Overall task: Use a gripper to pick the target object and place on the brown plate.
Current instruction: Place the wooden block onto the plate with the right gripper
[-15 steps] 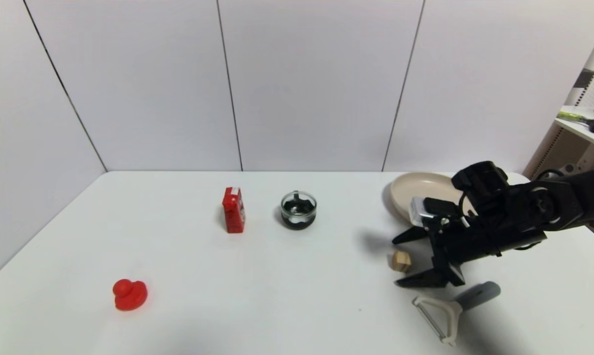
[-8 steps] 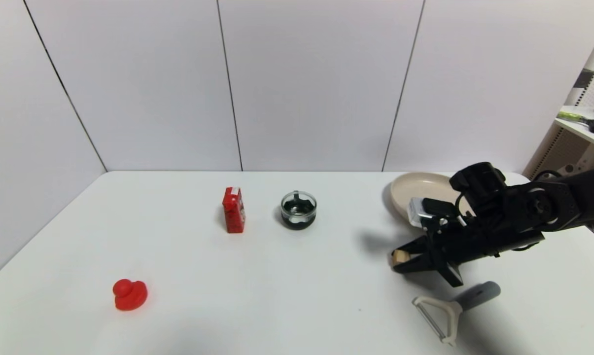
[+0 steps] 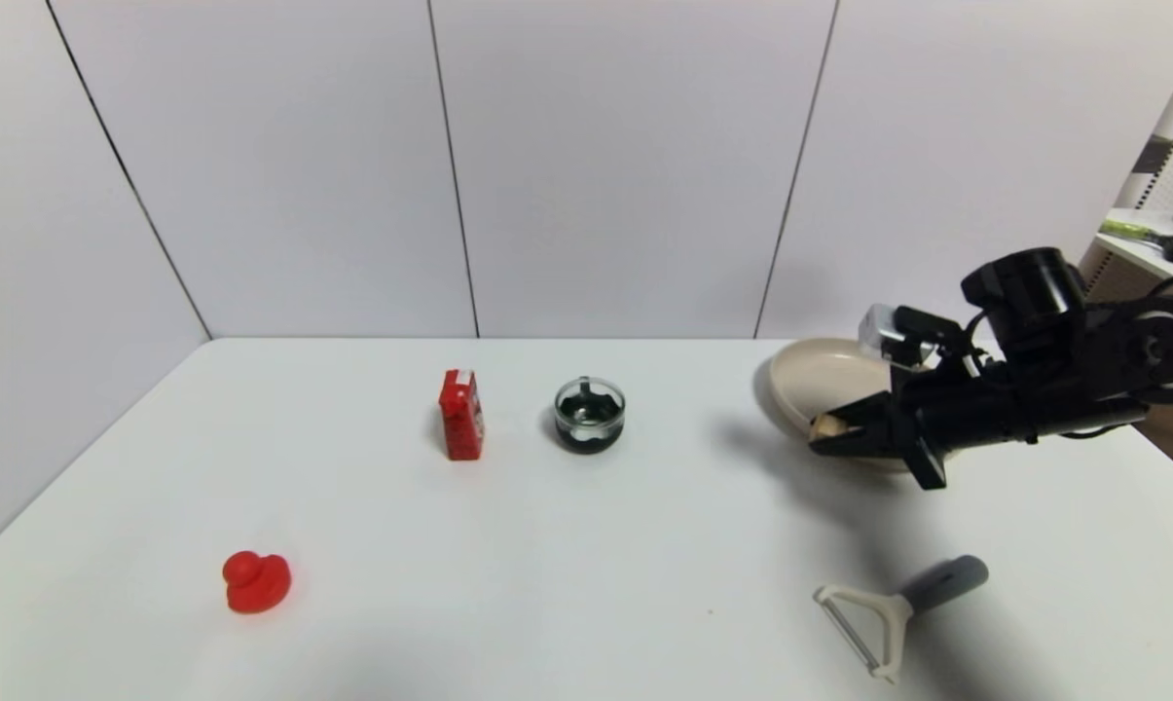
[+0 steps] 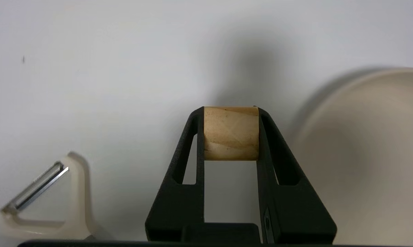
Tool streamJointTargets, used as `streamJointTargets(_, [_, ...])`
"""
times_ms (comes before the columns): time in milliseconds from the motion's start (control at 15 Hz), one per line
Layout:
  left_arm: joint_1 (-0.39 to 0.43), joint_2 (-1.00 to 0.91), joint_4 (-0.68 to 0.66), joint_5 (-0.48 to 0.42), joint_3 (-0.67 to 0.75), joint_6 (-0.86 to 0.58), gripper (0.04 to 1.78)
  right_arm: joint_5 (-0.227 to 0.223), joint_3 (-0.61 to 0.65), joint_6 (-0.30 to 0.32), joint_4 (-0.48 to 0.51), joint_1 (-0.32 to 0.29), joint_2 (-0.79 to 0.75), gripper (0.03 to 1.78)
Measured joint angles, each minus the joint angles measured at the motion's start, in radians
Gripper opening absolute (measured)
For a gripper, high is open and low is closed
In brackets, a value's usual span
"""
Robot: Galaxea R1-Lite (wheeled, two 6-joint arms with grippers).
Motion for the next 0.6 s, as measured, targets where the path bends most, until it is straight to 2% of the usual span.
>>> streamJointTargets(133, [0.000, 0.000, 0.000, 0.000, 0.000, 0.001, 1.69, -0.027, -0.059, 0.176, -0.002, -0.010, -0.018, 0.44])
streamJointTargets(200, [0.000, 0.000, 0.000, 0.000, 0.000, 0.001, 1.69, -0.064, -0.091, 0.255, -0.002, -0.014, -0.017, 0.44])
streamJointTargets(267, [0.000, 0.000, 0.000, 0.000, 0.000, 0.001, 1.69, -0.097, -0.116, 0.297, -0.001, -0.023, -0.007, 0.44])
streamJointTargets(600, [0.000, 0.000, 0.000, 0.000, 0.000, 0.000, 1.69, -0.152, -0.207, 0.314, -0.009, -0.061, 0.123, 0.44])
